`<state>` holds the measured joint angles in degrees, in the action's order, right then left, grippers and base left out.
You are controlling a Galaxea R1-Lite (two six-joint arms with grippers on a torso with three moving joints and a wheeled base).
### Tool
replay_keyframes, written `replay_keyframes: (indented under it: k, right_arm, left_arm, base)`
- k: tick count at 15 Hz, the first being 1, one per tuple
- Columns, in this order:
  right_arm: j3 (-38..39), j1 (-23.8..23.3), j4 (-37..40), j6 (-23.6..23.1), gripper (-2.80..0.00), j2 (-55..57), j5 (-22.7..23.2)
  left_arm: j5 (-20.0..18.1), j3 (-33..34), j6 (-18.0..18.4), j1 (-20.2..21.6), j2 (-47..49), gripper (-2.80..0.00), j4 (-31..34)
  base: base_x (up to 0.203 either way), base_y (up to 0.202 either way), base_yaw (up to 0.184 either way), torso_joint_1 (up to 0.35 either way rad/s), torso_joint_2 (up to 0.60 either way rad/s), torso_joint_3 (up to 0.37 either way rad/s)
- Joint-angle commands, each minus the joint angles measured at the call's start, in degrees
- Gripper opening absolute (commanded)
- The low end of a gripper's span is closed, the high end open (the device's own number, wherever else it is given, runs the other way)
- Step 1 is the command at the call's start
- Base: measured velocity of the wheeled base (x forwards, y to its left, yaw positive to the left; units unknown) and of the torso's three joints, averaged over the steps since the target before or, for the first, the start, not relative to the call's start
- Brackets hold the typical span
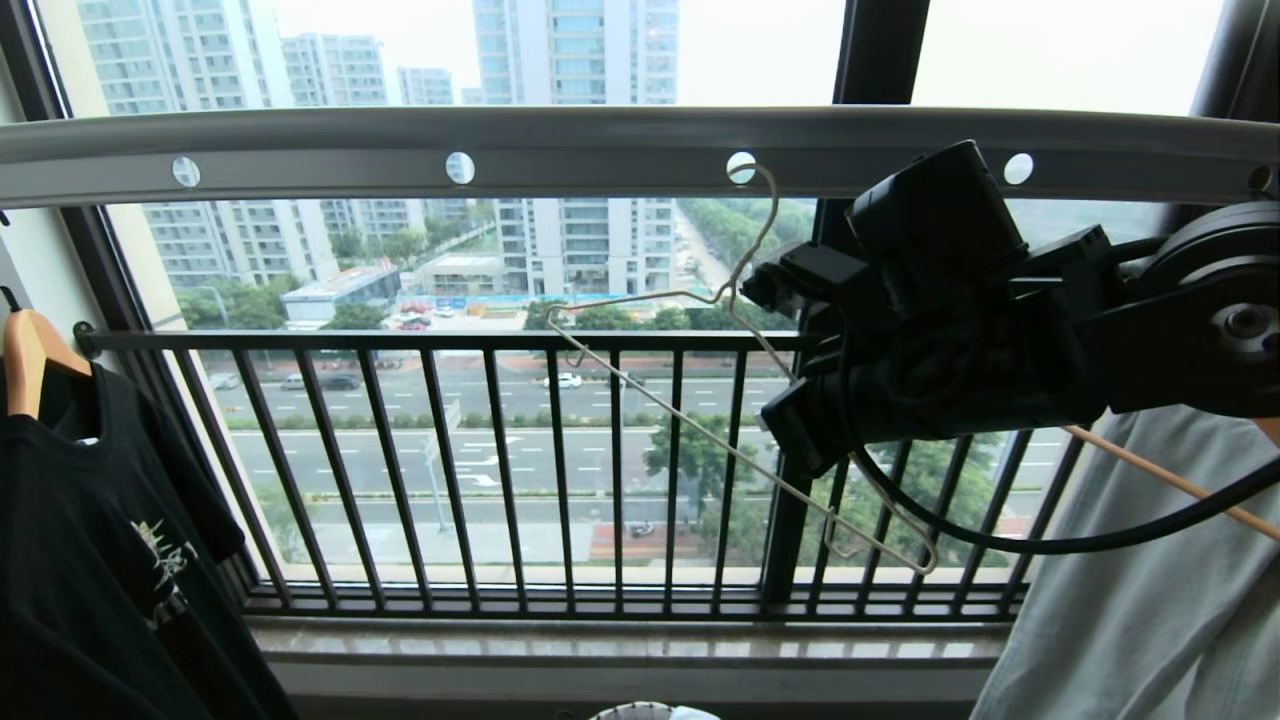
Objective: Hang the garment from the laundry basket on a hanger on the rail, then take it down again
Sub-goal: Pick up the clothes rack on the clothesline
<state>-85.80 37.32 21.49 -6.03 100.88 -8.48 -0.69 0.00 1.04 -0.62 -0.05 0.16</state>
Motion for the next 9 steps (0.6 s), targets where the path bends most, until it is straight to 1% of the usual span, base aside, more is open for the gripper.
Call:
replay_keyframes:
  k: [1, 9]
  right_arm:
    - [0.55, 0.04, 0.21, 0.05, -2.8, -1.75, -0.16]
    - [1.69, 0.04, 0.39, -0.03, -2.8, -3.5, -2.14]
  left_arm:
    - [-0.01, 0.0, 0.02, 0.01, 0.05, -2.8, 0.02]
    - [-0.01, 0.0, 0.02, 0.01, 0.05, -2.8, 0.02]
  base:
    - [0.0, 0.0, 0.0, 0.0, 0.0, 0.0]
    - [0.0, 0.0, 0.0, 0.0, 0.0, 0.0]
